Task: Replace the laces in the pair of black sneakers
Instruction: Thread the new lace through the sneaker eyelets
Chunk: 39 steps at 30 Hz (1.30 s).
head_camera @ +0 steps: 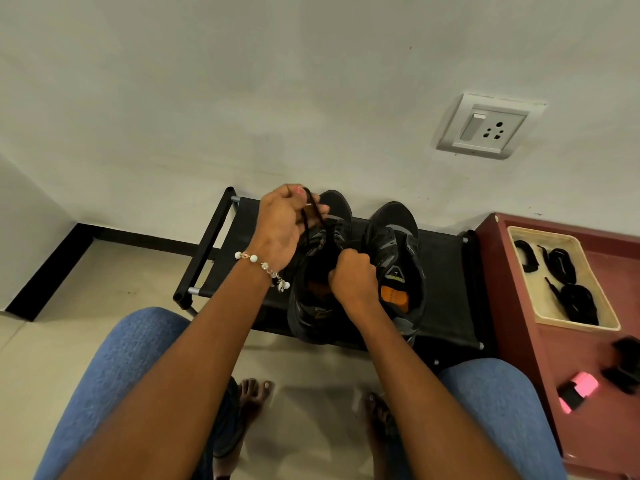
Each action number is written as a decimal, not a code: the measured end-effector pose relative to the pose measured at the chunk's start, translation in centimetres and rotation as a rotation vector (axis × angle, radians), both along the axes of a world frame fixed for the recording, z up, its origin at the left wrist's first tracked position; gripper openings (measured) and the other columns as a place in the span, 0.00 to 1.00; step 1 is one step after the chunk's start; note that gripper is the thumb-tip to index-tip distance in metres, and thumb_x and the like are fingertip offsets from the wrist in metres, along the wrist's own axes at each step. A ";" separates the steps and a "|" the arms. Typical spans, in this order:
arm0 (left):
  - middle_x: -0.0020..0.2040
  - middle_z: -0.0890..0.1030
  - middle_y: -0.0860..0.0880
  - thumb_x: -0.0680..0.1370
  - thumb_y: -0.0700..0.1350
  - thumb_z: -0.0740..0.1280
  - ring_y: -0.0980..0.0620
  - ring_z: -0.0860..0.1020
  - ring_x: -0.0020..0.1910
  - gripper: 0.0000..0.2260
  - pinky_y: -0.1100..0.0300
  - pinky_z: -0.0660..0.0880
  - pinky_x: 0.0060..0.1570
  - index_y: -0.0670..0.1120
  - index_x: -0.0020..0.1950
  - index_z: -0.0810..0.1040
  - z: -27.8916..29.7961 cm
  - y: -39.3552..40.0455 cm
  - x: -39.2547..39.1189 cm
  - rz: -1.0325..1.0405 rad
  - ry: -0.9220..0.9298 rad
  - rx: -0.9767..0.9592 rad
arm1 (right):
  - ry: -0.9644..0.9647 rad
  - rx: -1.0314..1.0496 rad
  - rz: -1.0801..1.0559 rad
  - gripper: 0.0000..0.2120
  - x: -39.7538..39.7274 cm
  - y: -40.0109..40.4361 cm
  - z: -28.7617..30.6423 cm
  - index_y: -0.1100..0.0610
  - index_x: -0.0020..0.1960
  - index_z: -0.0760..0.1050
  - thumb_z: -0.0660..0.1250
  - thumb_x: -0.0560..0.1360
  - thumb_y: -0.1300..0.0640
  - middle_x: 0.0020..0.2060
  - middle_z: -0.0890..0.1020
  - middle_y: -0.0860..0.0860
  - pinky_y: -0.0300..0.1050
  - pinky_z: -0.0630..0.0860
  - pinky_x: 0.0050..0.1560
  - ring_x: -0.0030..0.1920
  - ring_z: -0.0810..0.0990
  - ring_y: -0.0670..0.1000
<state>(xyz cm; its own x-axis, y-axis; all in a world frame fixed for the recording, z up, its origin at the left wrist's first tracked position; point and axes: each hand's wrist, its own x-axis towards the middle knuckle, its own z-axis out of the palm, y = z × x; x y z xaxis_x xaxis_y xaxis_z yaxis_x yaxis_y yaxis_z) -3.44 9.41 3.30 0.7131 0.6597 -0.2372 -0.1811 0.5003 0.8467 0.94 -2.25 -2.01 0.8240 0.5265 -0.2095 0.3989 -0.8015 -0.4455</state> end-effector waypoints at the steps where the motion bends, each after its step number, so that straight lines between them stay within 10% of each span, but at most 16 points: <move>1: 0.36 0.76 0.45 0.81 0.34 0.56 0.49 0.76 0.31 0.12 0.54 0.79 0.39 0.43 0.41 0.72 0.2 0.2 0.0 0.045 -0.070 -0.066 | -0.001 -0.002 0.001 0.14 0.0 0.0 0.0 0.67 0.59 0.72 0.64 0.79 0.59 0.55 0.77 0.63 0.51 0.76 0.47 0.56 0.78 0.65; 4: 0.33 0.74 0.49 0.80 0.36 0.59 0.55 0.70 0.27 0.11 0.60 0.73 0.30 0.44 0.40 0.74 -0.4 0.3 0.2 0.061 0.072 0.160 | -0.005 -0.010 -0.001 0.13 0.1 0.0 -0.1 0.67 0.59 0.73 0.64 0.79 0.59 0.55 0.78 0.63 0.51 0.76 0.47 0.55 0.78 0.64; 10: 0.44 0.79 0.48 0.75 0.44 0.68 0.50 0.77 0.47 0.05 0.61 0.73 0.47 0.46 0.46 0.83 -3.6 -1.3 0.3 -0.170 0.620 1.390 | -0.014 -0.002 -0.008 0.11 0.0 0.1 -0.2 0.67 0.58 0.73 0.60 0.79 0.62 0.54 0.78 0.63 0.50 0.72 0.44 0.55 0.78 0.65; 18: 0.60 0.72 0.43 0.80 0.42 0.64 0.44 0.70 0.61 0.08 0.57 0.74 0.53 0.44 0.53 0.82 -5.1 -2.6 0.6 -0.113 0.768 1.739 | 0.000 0.001 -0.010 0.09 0.0 0.0 -0.2 0.66 0.56 0.73 0.60 0.79 0.62 0.53 0.78 0.62 0.48 0.71 0.42 0.54 0.78 0.64; 23: 0.48 0.75 0.45 0.78 0.46 0.63 0.44 0.73 0.52 0.11 0.54 0.72 0.46 0.41 0.42 0.78 -5.6 -2.4 1.0 -0.076 0.794 1.530 | -0.032 -0.013 -0.006 0.11 0.1 0.0 -0.4 0.66 0.58 0.73 0.58 0.80 0.62 0.54 0.78 0.63 0.49 0.71 0.43 0.55 0.78 0.64; 27: 0.27 0.66 0.48 0.77 0.43 0.62 0.46 0.68 0.29 0.20 0.57 0.63 0.32 0.43 0.26 0.62 -5.4 -2.0 1.4 -0.087 0.768 0.912 | -0.041 -0.018 0.002 0.11 0.1 0.0 -0.5 0.67 0.58 0.73 0.59 0.80 0.61 0.54 0.78 0.63 0.48 0.70 0.43 0.54 0.78 0.64; 39: 0.34 0.72 0.46 0.74 0.35 0.58 0.50 0.68 0.32 0.11 0.58 0.68 0.32 0.41 0.32 0.68 -3.0 -1.3 0.2 -0.042 0.605 -0.074 | -0.024 -0.029 0.000 0.13 -0.1 0.2 -0.2 0.67 0.59 0.72 0.64 0.78 0.59 0.54 0.78 0.63 0.51 0.76 0.47 0.55 0.79 0.64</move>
